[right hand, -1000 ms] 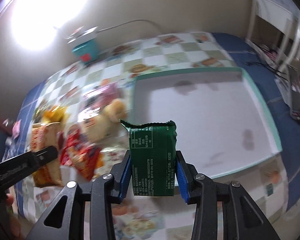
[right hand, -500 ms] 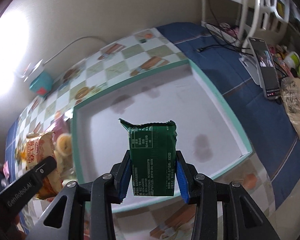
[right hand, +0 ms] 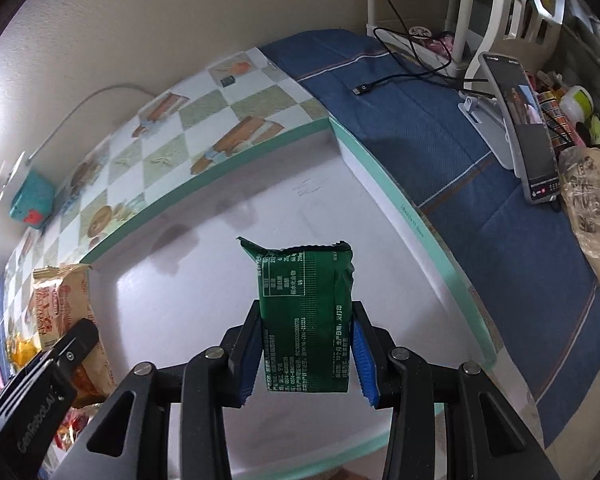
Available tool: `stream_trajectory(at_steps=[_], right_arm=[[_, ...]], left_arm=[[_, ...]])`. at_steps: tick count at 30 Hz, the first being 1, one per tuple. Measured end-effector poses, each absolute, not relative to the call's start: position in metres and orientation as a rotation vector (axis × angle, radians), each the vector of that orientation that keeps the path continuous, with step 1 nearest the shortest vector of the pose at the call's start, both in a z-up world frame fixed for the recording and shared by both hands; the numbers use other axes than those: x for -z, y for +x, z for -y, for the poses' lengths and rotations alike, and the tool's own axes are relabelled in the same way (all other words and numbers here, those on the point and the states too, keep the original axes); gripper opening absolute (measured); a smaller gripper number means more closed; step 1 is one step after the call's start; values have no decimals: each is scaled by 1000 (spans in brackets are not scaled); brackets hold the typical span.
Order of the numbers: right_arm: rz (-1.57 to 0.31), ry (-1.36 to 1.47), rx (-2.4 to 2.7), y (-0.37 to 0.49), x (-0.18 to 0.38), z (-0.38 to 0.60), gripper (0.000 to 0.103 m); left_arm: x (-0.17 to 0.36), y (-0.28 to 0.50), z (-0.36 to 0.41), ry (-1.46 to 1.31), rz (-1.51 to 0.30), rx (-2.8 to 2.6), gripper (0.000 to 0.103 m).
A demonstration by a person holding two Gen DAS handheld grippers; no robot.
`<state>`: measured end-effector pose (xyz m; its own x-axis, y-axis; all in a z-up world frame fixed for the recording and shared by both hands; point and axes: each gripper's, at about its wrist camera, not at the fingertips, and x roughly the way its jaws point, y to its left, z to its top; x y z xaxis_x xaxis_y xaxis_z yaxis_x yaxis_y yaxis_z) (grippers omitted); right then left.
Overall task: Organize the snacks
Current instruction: 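Lift both packs and carry them over the white tray, then lower both packs into the tray and open both tools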
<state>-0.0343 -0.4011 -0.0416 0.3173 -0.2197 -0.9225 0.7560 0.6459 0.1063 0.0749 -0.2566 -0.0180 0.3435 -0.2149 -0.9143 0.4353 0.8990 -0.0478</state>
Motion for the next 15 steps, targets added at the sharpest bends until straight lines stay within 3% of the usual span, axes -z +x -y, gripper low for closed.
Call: stream_trajectory(at_steps=[15], right_arm=[[-1072,582,702,-16,53,418,43]], left_arm=[[43,91,265,196,-1165,443,38]])
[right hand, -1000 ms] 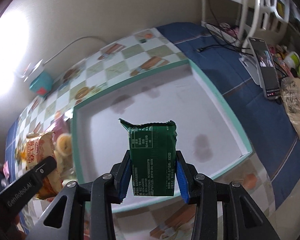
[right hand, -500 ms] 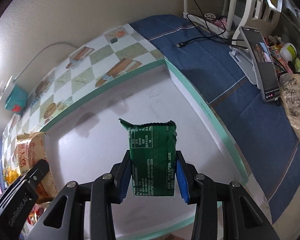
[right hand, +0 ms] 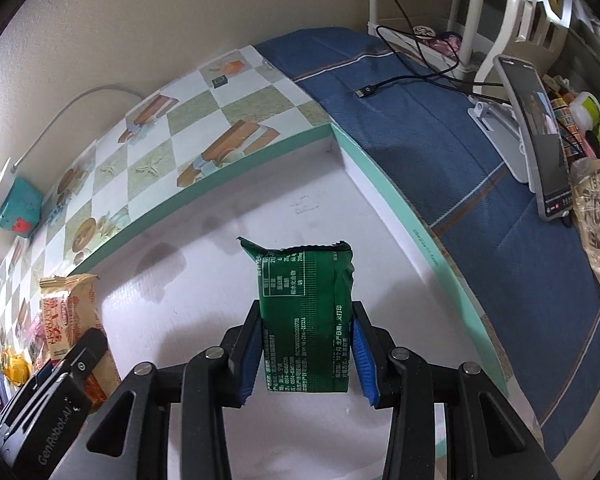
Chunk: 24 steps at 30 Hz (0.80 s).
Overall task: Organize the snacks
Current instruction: 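Lower both packs into the tray and open both tools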
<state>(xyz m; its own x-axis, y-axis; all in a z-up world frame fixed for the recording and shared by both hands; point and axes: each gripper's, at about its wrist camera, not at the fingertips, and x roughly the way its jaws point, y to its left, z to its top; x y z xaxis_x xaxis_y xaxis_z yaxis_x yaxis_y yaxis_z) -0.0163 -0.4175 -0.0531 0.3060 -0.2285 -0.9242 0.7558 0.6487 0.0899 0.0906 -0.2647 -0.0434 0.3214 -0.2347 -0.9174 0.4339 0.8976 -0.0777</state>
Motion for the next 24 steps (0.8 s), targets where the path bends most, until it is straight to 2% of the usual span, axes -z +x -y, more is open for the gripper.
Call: stream_trajectory(at_steps=[10,13,15,22,24], right_arm=[[-1070,590,717,-17,53,424,43],[-1074,594,717,-18,54,425,43],[-1077,593,715,-18,54,425,43],[-1086,603,705,-18,55,426,44],[-1077,605,700,-19,51,427,45]], left_arm=[[43,91,266,193,-1173,451,38],[42,90,267,196,-1179,452,41],[40,90,267,195,-1174,453,49],[28,91,260,177,-1175,443,63],[24,92,257,172,-1172,430,73]])
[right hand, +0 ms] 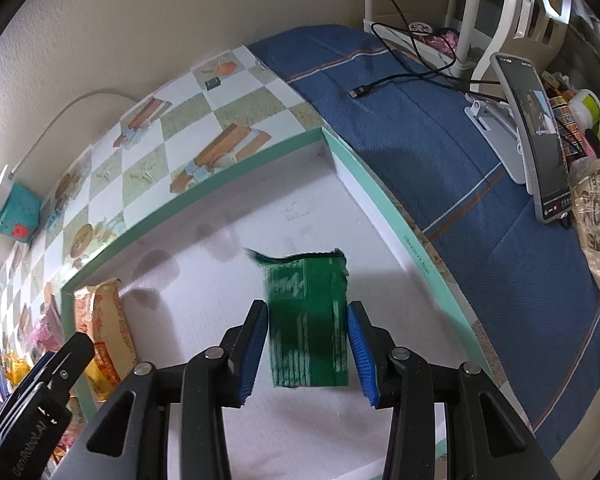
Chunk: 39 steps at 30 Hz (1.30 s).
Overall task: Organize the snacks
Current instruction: 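Lower both packs into the tray and open both tools, then withdraw both tools from the tray back toward the snack pile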
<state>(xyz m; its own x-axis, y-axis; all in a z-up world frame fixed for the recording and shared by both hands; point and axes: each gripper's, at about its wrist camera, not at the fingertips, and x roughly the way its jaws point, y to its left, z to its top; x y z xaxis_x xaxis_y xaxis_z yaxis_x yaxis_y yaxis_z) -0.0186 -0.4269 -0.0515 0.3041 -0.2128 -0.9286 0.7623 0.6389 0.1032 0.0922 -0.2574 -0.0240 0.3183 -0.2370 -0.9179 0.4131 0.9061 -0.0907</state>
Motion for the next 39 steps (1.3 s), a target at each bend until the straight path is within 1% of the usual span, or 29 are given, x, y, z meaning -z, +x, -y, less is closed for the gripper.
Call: stream_trajectory(at_steps=[2,4,6,8,10,11,12,27,39], right_arm=[[-1070,597,700,-19,46,427,49],[-1054,594,698,-20,39,427,67],[-1035,594,697,-22,32,426,71],[-1020,577,698,-22,25,424,81],[-1005,569,692,-22,20,422,93],[-999,570,684,-22,19,422,96],[-999,571,677,-22,19,422,102],[-1029,543,651,-26,22,402,103],[-1055,495,624,-30,20,358,103]], left_arm=[[19,94,253,164,-1167,411,78],[15,96,248,151,-1163,397,83],[11,99,241,135,-1158,388,85],[9,101,234,126,-1158,370,86],[8,105,225,107,-1170,348,94],[8,107,221,93,-1172,338,96],[7,109,215,77,-1174,324,96],[-2,112,152,-4,-1192,262,96],[-20,97,106,-92,-1112,231,96]])
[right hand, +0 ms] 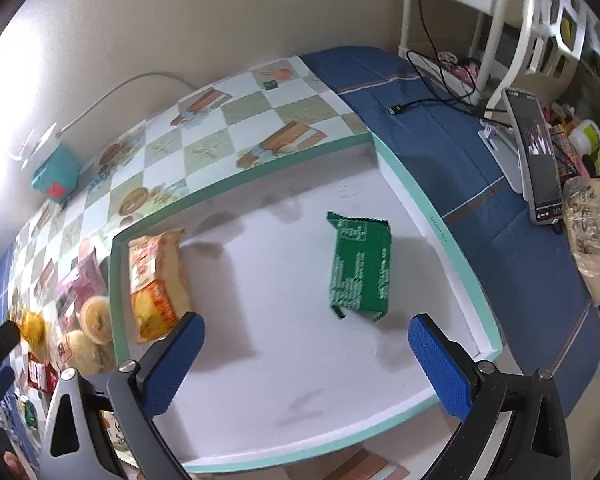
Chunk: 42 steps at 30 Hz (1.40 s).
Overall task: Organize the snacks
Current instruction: 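Withdraw both tools from the tray back toward the snack pile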
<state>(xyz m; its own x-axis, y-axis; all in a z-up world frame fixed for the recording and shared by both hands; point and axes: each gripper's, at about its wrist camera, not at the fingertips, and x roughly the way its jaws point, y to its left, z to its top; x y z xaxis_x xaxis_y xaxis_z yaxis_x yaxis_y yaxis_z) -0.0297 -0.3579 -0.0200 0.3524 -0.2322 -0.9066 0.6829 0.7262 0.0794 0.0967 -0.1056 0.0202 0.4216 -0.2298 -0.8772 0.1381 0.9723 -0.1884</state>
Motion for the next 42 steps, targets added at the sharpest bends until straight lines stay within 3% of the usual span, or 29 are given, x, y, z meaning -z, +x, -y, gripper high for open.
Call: stream_trajectory(at_steps=[10,20,30,42], right_arm=[[-1013,445,551,-31,6,307,103],[-1033,347,441,-36,1,245,103],[-1100,320,327,-31,16,203,103],[-1163,376,231,-12,38,182,103]], left_arm=[[-22,80,64,-126,-1109,124,96],[7,76,14,-174,-1298,10,96],[21,71,-50,-295,-1360,-139,96],[33,74,-52,-360,-1377,-138,98]])
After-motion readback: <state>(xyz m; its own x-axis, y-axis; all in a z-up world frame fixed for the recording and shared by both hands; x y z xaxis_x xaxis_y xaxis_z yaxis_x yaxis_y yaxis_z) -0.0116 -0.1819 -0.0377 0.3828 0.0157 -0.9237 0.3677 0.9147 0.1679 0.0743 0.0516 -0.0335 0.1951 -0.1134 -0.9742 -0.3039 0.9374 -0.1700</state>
